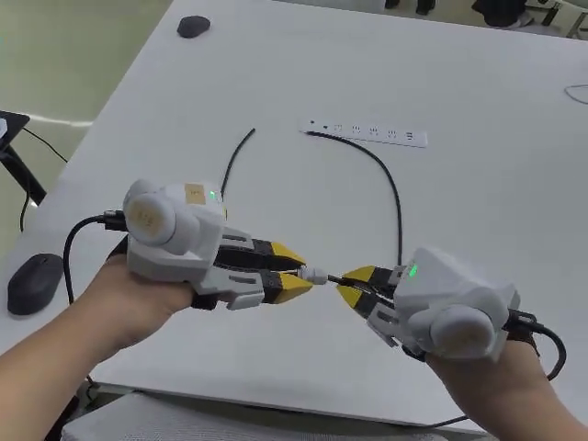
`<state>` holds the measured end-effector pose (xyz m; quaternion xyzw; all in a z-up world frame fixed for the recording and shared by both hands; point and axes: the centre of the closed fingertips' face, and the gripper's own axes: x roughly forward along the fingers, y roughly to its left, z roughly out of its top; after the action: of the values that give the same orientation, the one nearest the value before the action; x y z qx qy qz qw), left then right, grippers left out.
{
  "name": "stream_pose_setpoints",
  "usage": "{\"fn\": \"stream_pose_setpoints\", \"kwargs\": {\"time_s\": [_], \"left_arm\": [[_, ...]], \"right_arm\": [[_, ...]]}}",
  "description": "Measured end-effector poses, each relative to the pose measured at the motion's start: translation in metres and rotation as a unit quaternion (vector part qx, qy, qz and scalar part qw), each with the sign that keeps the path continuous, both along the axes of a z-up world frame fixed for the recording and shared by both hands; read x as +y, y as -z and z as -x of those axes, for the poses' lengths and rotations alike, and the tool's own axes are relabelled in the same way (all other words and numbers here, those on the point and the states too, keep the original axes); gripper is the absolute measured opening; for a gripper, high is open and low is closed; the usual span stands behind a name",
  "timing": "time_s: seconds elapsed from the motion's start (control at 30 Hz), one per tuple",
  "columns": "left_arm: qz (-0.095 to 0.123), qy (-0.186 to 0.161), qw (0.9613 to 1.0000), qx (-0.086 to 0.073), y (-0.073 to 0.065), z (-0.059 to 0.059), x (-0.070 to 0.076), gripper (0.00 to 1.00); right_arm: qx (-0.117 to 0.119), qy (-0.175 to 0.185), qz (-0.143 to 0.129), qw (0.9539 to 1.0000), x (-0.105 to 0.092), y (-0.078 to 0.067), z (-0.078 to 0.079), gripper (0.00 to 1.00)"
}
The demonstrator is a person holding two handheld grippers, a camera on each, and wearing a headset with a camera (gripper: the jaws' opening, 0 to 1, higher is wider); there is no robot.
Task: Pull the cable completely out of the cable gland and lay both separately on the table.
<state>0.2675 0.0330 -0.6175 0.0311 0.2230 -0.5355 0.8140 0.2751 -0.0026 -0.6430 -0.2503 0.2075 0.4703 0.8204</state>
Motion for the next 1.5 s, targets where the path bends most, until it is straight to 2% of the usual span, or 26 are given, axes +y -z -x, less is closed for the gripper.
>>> {"fn": "stream_pose_setpoints", "kwargs": {"time_s": [0.1, 0.13, 0.2, 0.23, 0.3, 0.53, 0.67, 0.7, 0.73, 0.8, 0.83, 0.93, 1.03, 1.13, 1.2, 1.33, 1.4, 1.5], "left_arm": [[0.002, -0.005, 1.0, -0.002, -0.001, 0.0, 0.001, 0.15], [0.005, -0.005, 1.0, 0.002, -0.001, 0.001, 0.001, 0.15], [0.006, -0.007, 0.9999, 0.005, 0.0, 0.001, 0.002, 0.15], [0.012, -0.009, 0.9996, 0.024, 0.001, 0.004, 0.001, 0.15], [0.009, -0.009, 0.9998, 0.015, 0.001, 0.003, 0.001, 0.15], [0.008, -0.011, 0.9998, 0.013, 0.003, 0.006, -0.001, 0.15], [0.01, -0.015, 0.9998, 0.013, 0.004, 0.006, 0.001, 0.15], [0.01, -0.017, 0.9997, 0.014, 0.005, 0.006, 0.001, 0.15], [0.011, -0.018, 0.9997, 0.014, 0.004, 0.007, 0.001, 0.15], [0.011, -0.02, 0.9996, 0.014, 0.005, 0.007, 0.001, 0.15], [0.011, -0.02, 0.9996, 0.014, 0.005, 0.007, 0.002, 0.15], [0.011, -0.02, 0.9996, 0.018, 0.006, 0.007, 0.002, 0.15], [0.009, -0.019, 0.9996, 0.019, 0.007, 0.006, 0.003, 0.15], [0.009, -0.022, 0.9996, 0.016, 0.006, 0.003, 0.005, 0.15], [0.01, -0.021, 0.9997, 0.01, 0.004, 0.002, 0.006, 0.15], [0.011, -0.027, 0.9995, 0.014, 0.004, -0.001, 0.01, 0.15], [0.011, -0.027, 0.9995, 0.015, 0.003, -0.002, 0.012, 0.15], [0.009, -0.024, 0.9995, 0.018, 0.003, -0.001, 0.012, 0.15]], "right_arm": [[0.007, 0.013, -0.001, 0.9999, -0.006, 0.004, -0.003, 0.0], [0.01, 0.02, -0.002, 0.9998, -0.009, 0.006, -0.004, 0.0], [0.027, 0.035, -0.011, 0.999, -0.013, 0.011, -0.003, 0.0], [0.032, 0.038, -0.015, 0.9987, -0.014, 0.014, -0.003, 0.0], [0.033, 0.05, -0.012, 0.9981, -0.021, 0.02, -0.005, 0.0], [0.07, 0.109, -0.033, 0.991, -0.039, 0.039, -0.011, 0.0], [0.106, 0.159, -0.042, 0.9806, -0.052, 0.053, -0.014, 0.0], [0.127, 0.177, -0.052, 0.9745, -0.055, 0.058, -0.013, 0.0], [0.135, 0.183, -0.056, 0.9722, -0.056, 0.059, -0.012, 0.0], [0.157, 0.206, -0.067, 0.9635, -0.061, 0.066, -0.012, 0.0], [0.157, 0.209, -0.064, 0.9631, -0.065, 0.069, -0.012, 0.0], [0.156, 0.208, -0.066, 0.9633, -0.065, 0.069, -0.012, 0.0], [0.151, 0.202, -0.064, 0.9657, -0.064, 0.067, -0.011, 0.0], [0.143, 0.2, -0.07, 0.9666, -0.064, 0.064, -0.011, 0.01], [0.13, 0.195, -0.066, 0.9699, -0.064, 0.061, -0.012, 0.01], [0.11, 0.186, -0.051, 0.975, -0.065, 0.053, -0.009, 0.02], [0.109, 0.178, -0.039, 0.9772, -0.063, 0.051, -0.006, 0.07], [0.068, 0.157, -0.008, 0.9853, -0.058, 0.037, -0.004, 0.14]]}}
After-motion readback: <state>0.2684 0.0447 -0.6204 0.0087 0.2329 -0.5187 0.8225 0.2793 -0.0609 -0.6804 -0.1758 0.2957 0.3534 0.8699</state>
